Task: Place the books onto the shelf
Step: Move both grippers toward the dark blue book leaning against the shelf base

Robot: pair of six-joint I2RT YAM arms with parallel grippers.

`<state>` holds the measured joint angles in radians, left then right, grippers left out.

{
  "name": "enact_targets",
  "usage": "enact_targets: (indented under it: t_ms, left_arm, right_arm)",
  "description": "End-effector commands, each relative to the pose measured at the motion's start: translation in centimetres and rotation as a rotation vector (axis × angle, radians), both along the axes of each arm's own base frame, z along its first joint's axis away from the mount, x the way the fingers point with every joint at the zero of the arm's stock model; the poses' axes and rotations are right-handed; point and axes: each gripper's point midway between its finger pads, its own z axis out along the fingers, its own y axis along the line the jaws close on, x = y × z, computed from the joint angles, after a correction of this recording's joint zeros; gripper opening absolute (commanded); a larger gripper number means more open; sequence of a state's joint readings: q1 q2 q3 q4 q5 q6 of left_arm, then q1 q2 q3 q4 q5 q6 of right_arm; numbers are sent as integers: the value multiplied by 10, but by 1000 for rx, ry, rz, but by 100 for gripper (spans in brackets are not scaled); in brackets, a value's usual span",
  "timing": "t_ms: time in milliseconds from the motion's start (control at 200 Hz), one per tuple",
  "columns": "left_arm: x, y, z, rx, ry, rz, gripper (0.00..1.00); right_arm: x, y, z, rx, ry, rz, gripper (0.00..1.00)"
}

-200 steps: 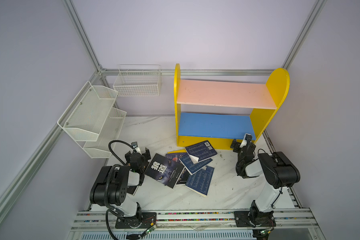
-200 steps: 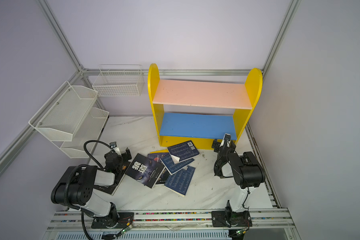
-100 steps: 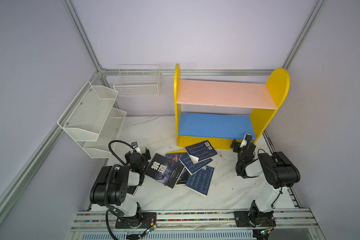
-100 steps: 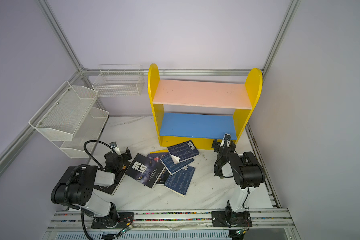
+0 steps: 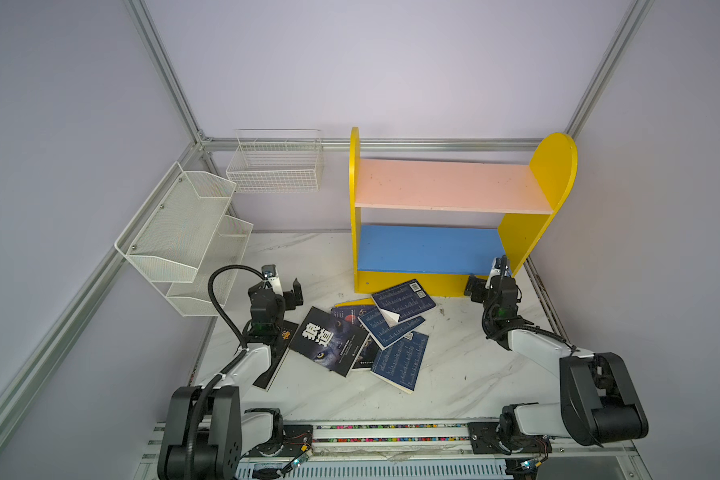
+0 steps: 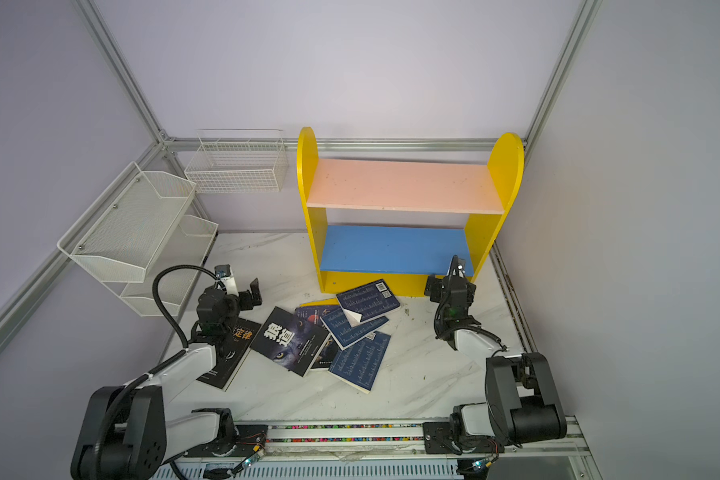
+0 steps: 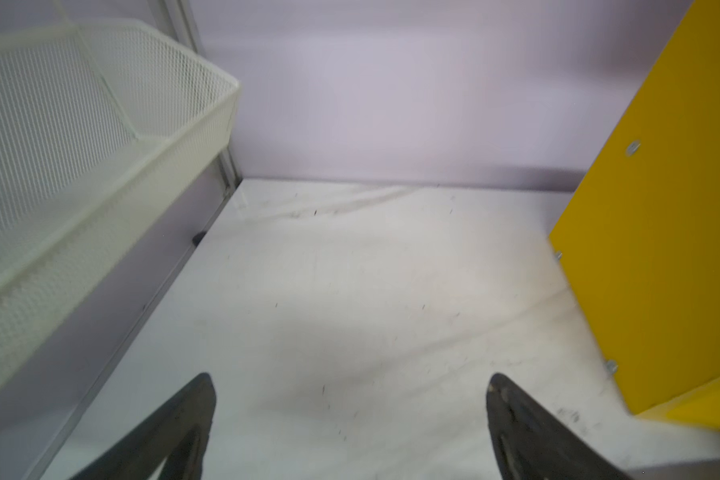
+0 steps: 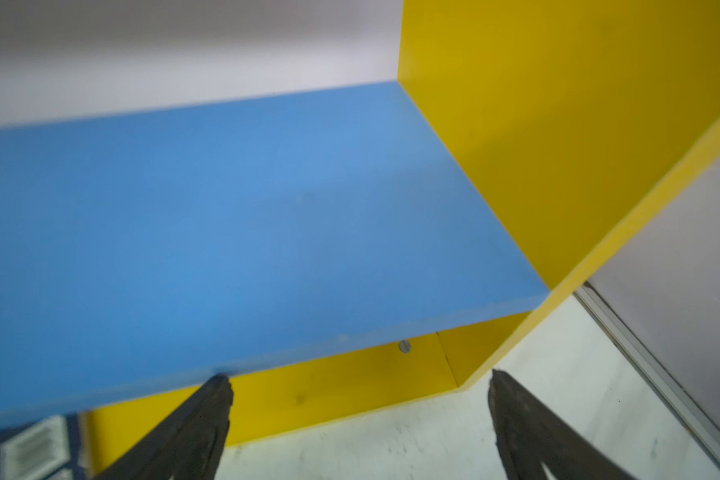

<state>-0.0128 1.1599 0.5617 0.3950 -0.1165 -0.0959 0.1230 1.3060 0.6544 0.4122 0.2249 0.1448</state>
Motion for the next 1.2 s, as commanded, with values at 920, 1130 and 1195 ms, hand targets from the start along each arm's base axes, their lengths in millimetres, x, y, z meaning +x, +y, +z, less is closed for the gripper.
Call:
enact_targets:
  t_ms: [920, 1130, 1195]
  left_arm:
    - [-16, -209, 52, -731, 511, -591, 100]
    - [-11, -226, 13, -630, 603, -616, 100]
    - [-3, -229, 3, -611, 616, -595, 100]
  right_arm:
    - [-48, 177, 83, 545, 113, 267, 97]
    - [-50, 174, 29, 429, 226, 256, 95]
    - [-48, 169, 5, 386, 265, 218, 96]
